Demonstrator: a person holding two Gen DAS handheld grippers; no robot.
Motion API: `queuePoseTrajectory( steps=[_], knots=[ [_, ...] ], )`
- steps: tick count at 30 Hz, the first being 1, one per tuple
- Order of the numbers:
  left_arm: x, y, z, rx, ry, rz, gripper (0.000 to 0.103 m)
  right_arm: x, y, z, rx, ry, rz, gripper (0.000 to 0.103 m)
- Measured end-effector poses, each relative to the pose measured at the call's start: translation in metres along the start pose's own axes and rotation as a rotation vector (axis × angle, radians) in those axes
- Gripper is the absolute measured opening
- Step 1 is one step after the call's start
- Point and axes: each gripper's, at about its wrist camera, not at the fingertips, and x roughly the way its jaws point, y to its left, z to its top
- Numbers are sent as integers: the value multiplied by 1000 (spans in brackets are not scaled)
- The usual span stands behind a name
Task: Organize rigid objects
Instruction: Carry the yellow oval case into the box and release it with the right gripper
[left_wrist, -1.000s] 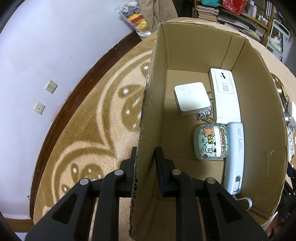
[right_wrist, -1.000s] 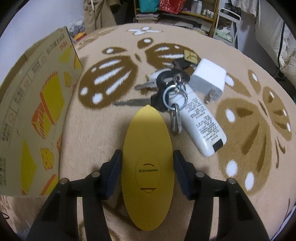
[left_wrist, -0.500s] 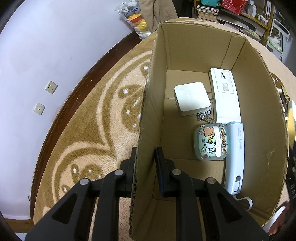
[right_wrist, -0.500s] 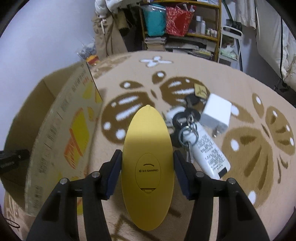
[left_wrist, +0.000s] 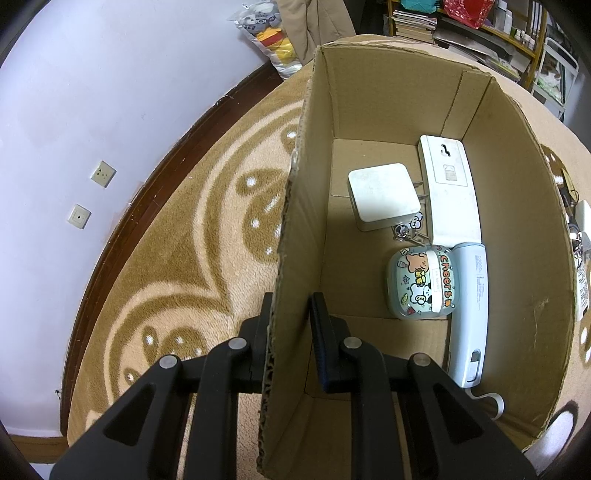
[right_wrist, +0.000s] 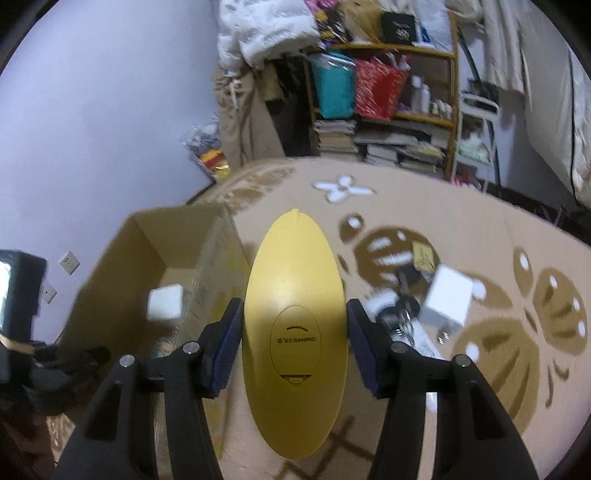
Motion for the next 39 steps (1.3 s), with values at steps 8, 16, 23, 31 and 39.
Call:
queuePoseTrajectory(
  steps=[8, 16, 23, 31, 39],
  knots=[
    [0, 0, 0, 0, 0, -1, 18, -1, 30, 22, -46, -54, 47, 59],
    [0, -1, -1, -3, 0, -3, 18, 7, 54, 39, -62, -68, 105, 59],
    [2, 0, -1, -6, 0, -4, 18, 14, 63, 32, -40, -32, 144, 59],
    [2, 1, -2, -7, -1, -10, 18, 19, 74, 25, -52, -14, 171, 59],
    [2, 2, -2, -9, -1, -11, 18, 28, 80, 21, -70, 17, 171, 59]
  ],
)
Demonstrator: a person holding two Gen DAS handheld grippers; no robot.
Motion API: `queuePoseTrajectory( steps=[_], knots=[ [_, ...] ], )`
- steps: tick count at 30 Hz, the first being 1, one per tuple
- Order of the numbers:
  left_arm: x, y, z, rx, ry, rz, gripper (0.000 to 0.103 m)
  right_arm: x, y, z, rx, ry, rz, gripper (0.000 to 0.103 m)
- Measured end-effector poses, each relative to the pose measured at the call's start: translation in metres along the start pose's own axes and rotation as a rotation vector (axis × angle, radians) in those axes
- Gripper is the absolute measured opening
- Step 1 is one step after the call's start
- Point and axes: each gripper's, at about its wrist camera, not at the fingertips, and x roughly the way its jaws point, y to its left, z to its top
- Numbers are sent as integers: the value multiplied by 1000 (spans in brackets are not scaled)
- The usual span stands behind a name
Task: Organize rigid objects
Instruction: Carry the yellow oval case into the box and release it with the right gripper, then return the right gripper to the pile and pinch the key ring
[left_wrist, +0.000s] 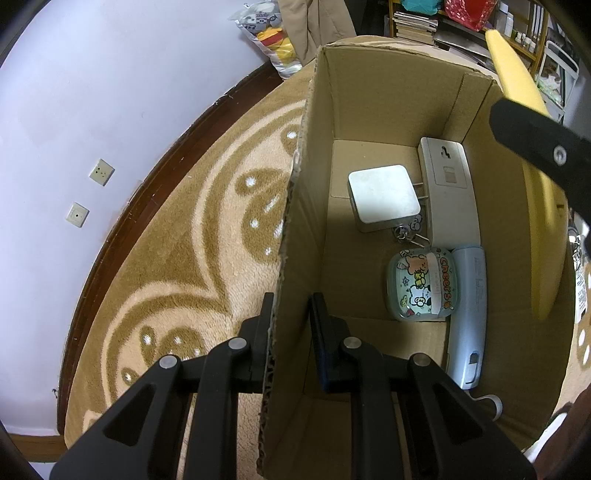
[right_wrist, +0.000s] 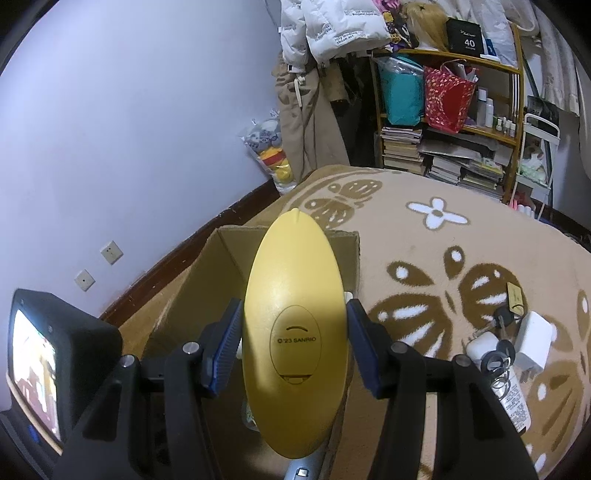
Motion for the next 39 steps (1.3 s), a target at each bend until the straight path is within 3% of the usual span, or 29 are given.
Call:
queuePoseTrajectory(
  steps=[7, 10, 16, 22, 32, 39],
  knots=[
    [0, 0, 1, 2, 0, 0, 18, -3, -1, 2, -10, -1, 3, 61],
    [-1, 0, 1, 4, -3, 5, 18, -11, -6, 5, -2, -19, 17, 72],
    [-1, 1, 1, 5, -3, 4, 18, -26, -17, 12, -46, -49, -34, 80],
    [-1, 1, 0, 7, -4, 6, 18, -29, -49, 13, -50, -37, -131, 81],
    [-1, 0, 0, 6, -3, 6, 18, -27, -112, 16, 45, -10, -194, 81],
    [-2, 0, 1, 20, -1, 10, 18, -7, -143, -5, 86, 92, -241, 81]
  ],
)
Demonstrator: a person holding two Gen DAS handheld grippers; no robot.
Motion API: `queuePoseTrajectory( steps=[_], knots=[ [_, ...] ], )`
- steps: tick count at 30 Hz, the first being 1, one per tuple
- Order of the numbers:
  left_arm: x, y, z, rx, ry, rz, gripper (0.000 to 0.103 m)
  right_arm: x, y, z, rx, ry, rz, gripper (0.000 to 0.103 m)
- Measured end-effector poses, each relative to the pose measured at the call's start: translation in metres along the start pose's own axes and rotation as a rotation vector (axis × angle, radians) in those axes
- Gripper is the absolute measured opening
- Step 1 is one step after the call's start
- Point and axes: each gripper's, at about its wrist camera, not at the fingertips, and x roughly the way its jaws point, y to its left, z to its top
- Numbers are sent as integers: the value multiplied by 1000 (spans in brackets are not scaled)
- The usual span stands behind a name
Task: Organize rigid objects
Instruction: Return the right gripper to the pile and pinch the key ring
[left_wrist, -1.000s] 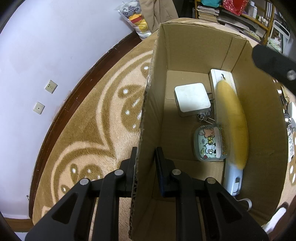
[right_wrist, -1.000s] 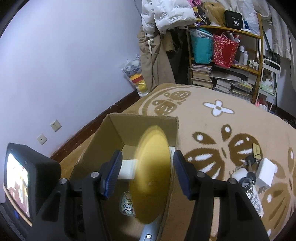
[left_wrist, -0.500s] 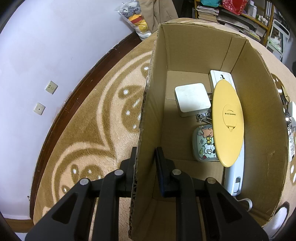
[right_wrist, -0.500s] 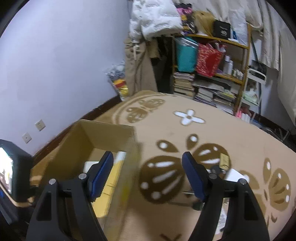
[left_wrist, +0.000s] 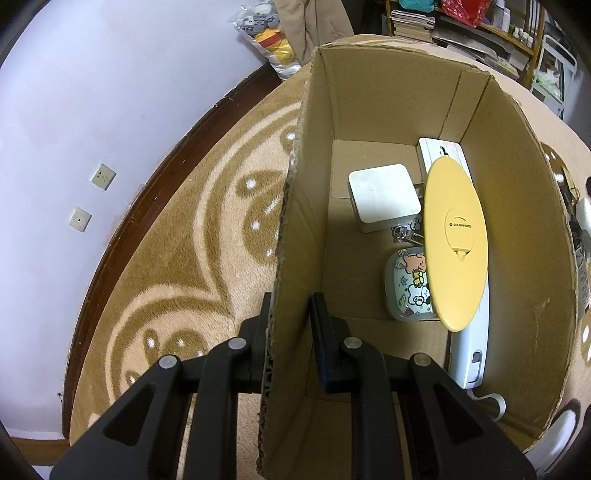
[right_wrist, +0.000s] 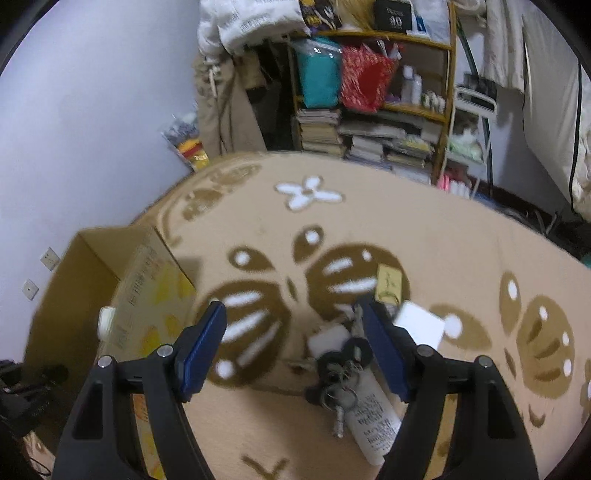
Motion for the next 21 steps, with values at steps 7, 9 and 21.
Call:
queuePoseTrajectory(
  steps=[7, 9, 21],
  knots=[
    [-1, -4, 0, 10, -2, 12, 18, 17, -15, -12, 34, 52, -36, 75],
    [-1, -4, 0, 10, -1, 13, 18, 23, -16, -18, 39, 77, -58, 65],
    [0, -2, -1, 7, -2, 9, 18, 41, -19, -29, 51, 205, -94, 21]
  ],
)
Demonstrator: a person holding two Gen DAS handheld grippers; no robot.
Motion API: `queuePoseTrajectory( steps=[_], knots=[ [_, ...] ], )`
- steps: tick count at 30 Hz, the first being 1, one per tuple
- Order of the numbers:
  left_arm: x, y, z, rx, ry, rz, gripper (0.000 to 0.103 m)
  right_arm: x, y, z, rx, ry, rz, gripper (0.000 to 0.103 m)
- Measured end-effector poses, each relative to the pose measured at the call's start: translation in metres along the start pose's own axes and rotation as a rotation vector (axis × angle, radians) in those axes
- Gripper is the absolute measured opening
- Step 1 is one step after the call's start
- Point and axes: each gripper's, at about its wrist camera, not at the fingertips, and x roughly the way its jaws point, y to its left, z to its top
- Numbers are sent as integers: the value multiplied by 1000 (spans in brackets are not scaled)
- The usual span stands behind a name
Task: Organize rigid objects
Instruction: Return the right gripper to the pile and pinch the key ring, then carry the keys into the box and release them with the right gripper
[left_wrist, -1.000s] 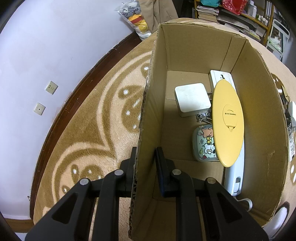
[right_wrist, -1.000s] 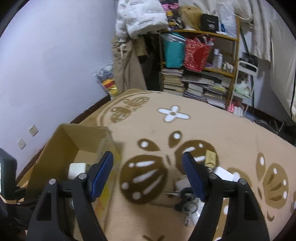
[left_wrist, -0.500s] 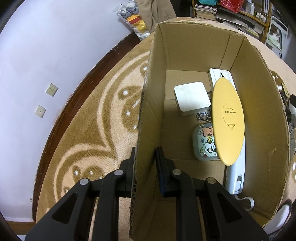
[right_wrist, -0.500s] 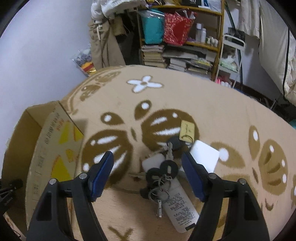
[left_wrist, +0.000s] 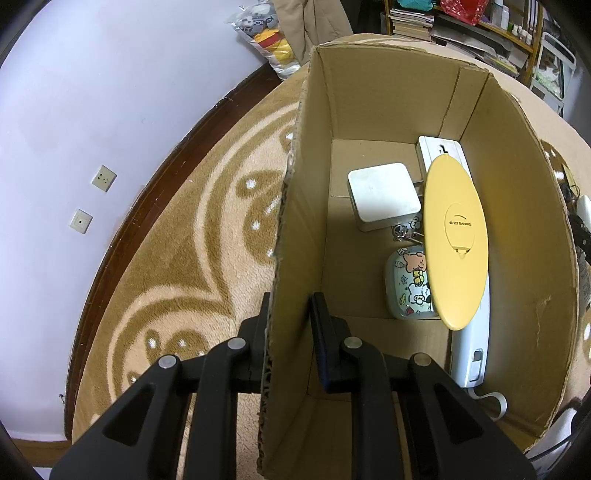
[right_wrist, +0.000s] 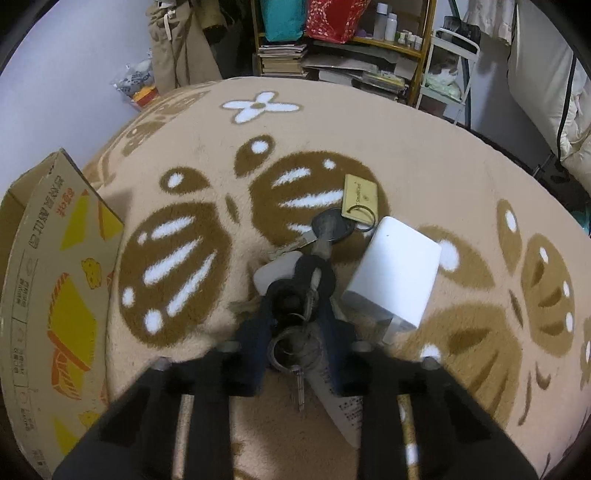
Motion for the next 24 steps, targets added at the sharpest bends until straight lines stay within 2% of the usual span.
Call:
queuePoseTrajectory(
  steps=[5, 8, 17, 24],
  knots=[
    [0, 1, -1, -1, 1, -1, 18, -14, -1, 1, 34, -65, 60, 10],
    [0, 1, 0, 0, 1, 0, 18, -25, 5, 4, 31, -117, 61, 7],
    [0, 2, 0, 3, 1, 3, 19, -55, 21, 15, 22, -214, 106, 6],
    [-1, 1, 0, 5, 0, 6, 19, -102, 44, 26, -25, -352, 180, 6]
  ],
)
